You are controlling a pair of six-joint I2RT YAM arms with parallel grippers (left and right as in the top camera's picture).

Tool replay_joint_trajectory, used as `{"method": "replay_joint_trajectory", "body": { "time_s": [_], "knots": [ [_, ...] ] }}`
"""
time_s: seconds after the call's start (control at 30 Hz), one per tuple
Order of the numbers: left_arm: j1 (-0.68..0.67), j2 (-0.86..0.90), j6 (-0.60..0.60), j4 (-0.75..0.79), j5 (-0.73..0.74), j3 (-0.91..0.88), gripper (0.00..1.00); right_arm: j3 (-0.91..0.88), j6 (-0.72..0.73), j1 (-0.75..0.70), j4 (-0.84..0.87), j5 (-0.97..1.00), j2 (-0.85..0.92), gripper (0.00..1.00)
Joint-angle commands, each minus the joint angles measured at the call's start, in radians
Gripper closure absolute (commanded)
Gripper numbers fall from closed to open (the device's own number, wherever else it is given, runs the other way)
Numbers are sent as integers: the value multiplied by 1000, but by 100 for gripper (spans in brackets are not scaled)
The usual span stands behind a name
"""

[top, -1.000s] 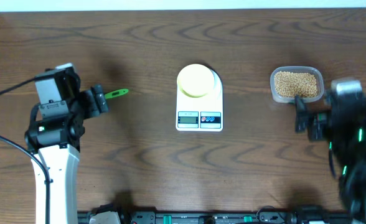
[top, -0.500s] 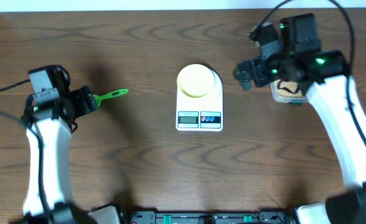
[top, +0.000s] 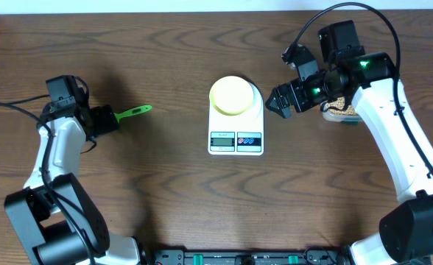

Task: Scoop item into bowl and weigh 50g on scale
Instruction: 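Move left gripper to the green scoop and grasp its bowl end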

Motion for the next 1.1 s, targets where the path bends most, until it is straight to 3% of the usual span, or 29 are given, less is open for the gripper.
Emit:
{"method": "replay_joint_trajectory", "body": {
  "time_s": [0.0,0.67,1.07],
  "knots": [
    [3,48,2,37,-6,2,2,18,-22,5,-4,-24,-16,1],
    [34,134,6,166,-70,2,2,19,-17,5,-18,-24,-19,1],
    [53,139,5,163,-54,2,2,19,2,5,-20,-24,-19,1]
  ]
}}
